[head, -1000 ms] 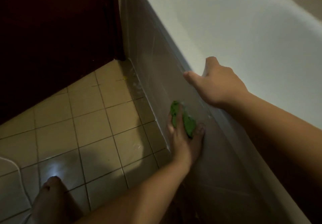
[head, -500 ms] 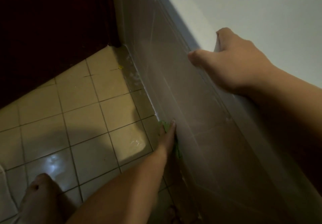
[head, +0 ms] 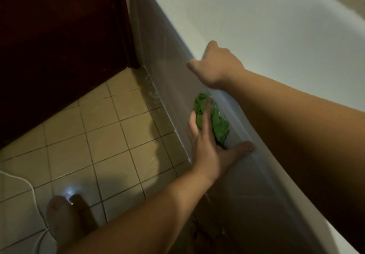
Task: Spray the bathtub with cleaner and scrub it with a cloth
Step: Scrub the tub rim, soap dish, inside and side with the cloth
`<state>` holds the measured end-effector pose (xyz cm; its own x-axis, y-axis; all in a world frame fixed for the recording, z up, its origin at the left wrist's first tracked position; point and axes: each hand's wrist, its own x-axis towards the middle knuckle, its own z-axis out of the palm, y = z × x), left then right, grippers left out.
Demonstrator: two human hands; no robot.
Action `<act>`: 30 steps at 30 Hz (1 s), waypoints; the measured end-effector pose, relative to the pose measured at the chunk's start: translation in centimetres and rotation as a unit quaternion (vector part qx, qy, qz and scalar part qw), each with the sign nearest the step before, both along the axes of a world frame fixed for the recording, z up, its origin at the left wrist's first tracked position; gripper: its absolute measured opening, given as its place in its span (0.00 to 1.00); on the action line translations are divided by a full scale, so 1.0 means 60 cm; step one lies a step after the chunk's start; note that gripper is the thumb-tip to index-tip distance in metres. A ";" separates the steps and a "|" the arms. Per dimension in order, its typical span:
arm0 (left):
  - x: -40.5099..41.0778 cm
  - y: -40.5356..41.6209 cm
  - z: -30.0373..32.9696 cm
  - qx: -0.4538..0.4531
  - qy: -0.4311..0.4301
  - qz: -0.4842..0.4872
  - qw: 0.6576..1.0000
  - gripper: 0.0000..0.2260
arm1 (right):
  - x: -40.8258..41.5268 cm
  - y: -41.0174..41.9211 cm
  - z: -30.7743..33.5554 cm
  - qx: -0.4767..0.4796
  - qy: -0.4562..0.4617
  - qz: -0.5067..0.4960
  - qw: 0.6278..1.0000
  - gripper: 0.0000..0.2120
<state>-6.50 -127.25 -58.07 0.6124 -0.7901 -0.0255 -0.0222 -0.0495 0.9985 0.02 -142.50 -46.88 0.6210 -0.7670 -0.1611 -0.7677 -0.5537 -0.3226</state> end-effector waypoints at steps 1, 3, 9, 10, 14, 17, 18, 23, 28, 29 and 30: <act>0.004 0.000 -0.001 0.010 -0.004 0.000 1.000 0.54 | -0.001 0.001 0.000 0.001 -0.001 0.002 1.000 0.33; 0.012 0.002 0.001 0.025 0.017 -0.008 1.000 0.55 | -0.006 0.003 0.000 0.000 0.000 0.005 1.000 0.32; 0.029 0.004 0.007 0.053 -0.002 -0.013 0.998 0.51 | -0.051 0.018 -0.006 0.012 -0.010 -0.003 1.000 0.34; 0.033 0.001 0.008 0.038 -0.016 -0.006 0.999 0.45 | -0.058 0.018 -0.006 0.022 -0.016 -0.008 1.000 0.36; 0.070 -0.039 0.017 -0.061 -0.059 0.063 0.994 0.26 | -0.059 0.004 -0.008 0.071 -0.048 -0.027 0.996 0.33; 0.114 -0.074 0.034 -0.123 -0.107 0.102 0.981 0.25 | -0.060 -0.008 -0.012 0.134 -0.146 -0.076 0.977 0.21; 0.130 -0.083 0.042 -0.131 -0.123 0.097 0.979 0.25 | -0.063 -0.009 -0.011 0.157 -0.175 -0.105 0.966 0.19; 0.218 -0.105 0.082 -0.115 -0.210 0.027 0.971 0.26 | -0.088 -0.017 -0.008 0.226 -0.222 -0.197 0.928 0.19; 0.278 -0.105 0.139 -0.033 -0.340 -0.031 0.939 0.22 | -0.083 0.023 0.012 0.147 -0.322 -0.190 0.916 0.21; 0.286 -0.106 0.148 -0.012 -0.346 -0.045 0.937 0.26 | -0.080 0.037 0.016 0.117 -0.331 -0.163 0.922 0.23; 0.294 -0.107 0.157 0.008 -0.332 -0.066 0.941 0.31 | -0.075 0.051 0.017 0.085 -0.326 -0.125 0.933 0.26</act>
